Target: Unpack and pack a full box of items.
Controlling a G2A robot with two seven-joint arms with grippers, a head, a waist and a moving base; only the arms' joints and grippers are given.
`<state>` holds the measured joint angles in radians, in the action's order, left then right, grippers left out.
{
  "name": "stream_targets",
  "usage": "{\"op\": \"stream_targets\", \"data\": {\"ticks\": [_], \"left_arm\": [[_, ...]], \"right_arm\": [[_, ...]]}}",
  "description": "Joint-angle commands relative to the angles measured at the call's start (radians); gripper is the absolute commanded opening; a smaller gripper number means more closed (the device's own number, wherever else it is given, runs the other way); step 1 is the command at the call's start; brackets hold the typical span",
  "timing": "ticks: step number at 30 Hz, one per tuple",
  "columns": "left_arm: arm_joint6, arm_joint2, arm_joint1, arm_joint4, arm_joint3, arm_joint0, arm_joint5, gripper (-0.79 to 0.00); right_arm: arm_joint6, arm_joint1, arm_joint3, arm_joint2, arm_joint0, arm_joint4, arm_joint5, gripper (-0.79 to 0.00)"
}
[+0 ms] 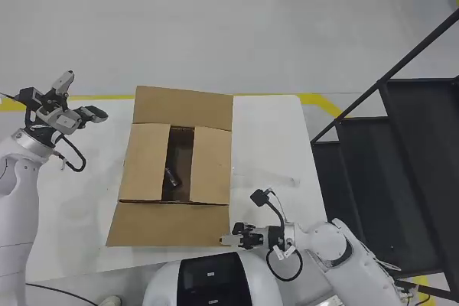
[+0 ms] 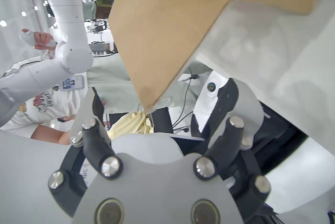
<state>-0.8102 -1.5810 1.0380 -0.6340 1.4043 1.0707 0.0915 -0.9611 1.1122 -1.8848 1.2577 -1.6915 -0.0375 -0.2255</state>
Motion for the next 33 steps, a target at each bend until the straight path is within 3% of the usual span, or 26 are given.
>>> {"op": "stream_targets", "data": {"ticks": [1, 13, 20, 26, 33], "left_arm": [[0.014, -0.011, -0.001, -0.004, 0.006, 0.014, 0.003, 0.0], [0.041, -0.047, -0.008, -0.015, 0.061, 0.065, 0.014, 0.0], [-0.018, -0.068, -0.011, -0.061, 0.122, 0.095, 0.007, 0.0], [-0.139, -0.066, -0.018, -0.083, 0.157, 0.123, 0.044, 0.0], [-0.02, -0.001, -0.005, -0.082, 0.055, 0.061, 0.018, 0.0]], "right_arm": [[0.0, 0.003, 0.008, -0.019, 0.02, 0.057, -0.003, 0.0], [0.164, 0.027, 0.058, -0.046, 0.084, 0.462, 0.044, 0.0], [0.303, 0.042, 0.098, -0.079, 0.135, 0.488, 0.042, 0.0], [0.442, 0.056, 0.126, -0.122, 0.2, 0.387, 0.043, 0.0], [0.503, 0.068, 0.128, -0.168, 0.25, 0.3, 0.044, 0.0]]}}
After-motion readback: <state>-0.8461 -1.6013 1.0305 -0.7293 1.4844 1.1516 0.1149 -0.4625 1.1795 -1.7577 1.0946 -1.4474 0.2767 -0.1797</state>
